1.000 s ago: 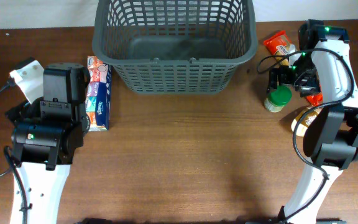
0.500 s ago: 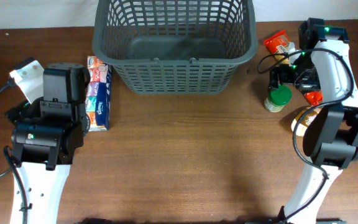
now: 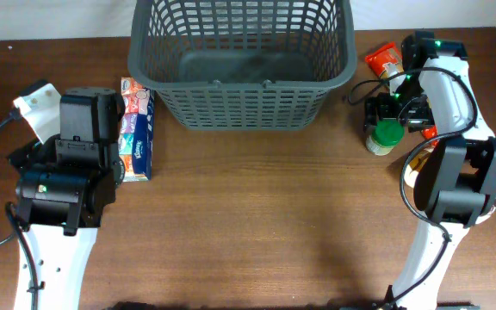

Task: Pack container
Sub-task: 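Lower the right gripper over the green-lidded Knorr jar, then close the right gripper around the Knorr jar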

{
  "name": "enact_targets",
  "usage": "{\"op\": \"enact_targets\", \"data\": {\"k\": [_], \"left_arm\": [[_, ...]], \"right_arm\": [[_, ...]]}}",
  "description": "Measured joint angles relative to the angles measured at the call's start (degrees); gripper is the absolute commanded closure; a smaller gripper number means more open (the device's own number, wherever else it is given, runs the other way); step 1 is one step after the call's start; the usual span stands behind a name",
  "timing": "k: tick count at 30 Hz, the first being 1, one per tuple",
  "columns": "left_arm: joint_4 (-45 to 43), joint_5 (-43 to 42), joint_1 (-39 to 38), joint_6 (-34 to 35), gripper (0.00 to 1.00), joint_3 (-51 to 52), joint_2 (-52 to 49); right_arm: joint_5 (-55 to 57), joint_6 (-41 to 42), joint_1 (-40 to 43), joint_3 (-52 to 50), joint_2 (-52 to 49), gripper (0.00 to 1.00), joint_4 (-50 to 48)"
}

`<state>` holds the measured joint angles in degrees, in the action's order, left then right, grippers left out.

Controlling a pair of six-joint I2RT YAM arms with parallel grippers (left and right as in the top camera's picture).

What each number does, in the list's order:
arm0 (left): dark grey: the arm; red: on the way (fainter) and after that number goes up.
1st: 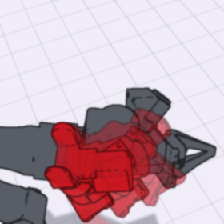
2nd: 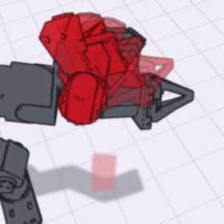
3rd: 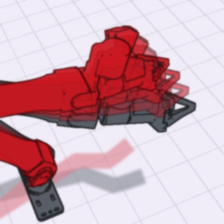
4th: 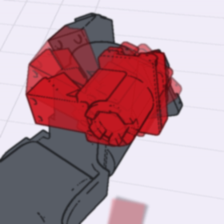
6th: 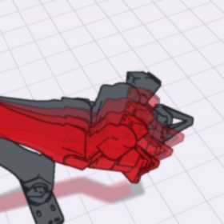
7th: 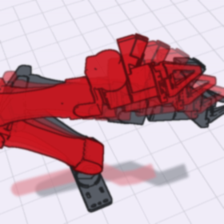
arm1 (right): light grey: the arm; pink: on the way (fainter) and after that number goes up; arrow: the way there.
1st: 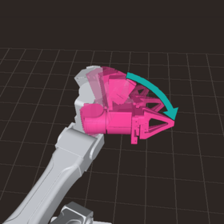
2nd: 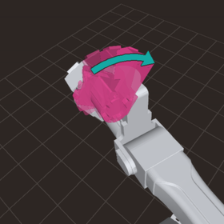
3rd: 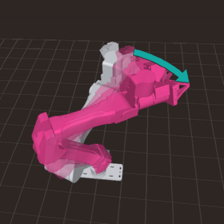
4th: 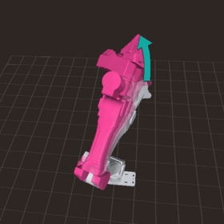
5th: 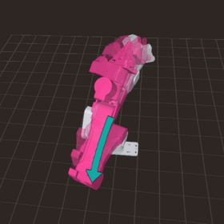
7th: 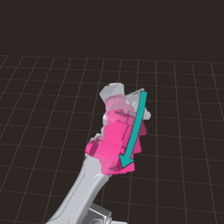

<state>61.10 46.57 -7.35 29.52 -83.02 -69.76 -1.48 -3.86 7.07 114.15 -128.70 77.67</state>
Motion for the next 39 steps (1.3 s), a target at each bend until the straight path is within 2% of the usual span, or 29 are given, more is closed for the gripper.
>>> {"op": "enact_targets", "data": {"k": [7, 19, 39], "left_arm": [[-0.02, 0.02, 0.0, 0.0, 0.0, 0.0, 0.0], [-0.02, 0.0, 0.0, 0.0, 0.01, 0.0, 0.0], [-0.02, 0.0, 0.0, 0.0, 0.0, 0.0, 0.0]], "right_arm": [[0.0, -0.07, 0.0, -0.7, 0.0, 0.01, -1.07], [0.0, -0.04, 0.0, -7.93, 0.0, 0.01, -4.24], [-0.02, -0.02, 0.0, -9.09, 0.0, 0.01, -6.45]]}}
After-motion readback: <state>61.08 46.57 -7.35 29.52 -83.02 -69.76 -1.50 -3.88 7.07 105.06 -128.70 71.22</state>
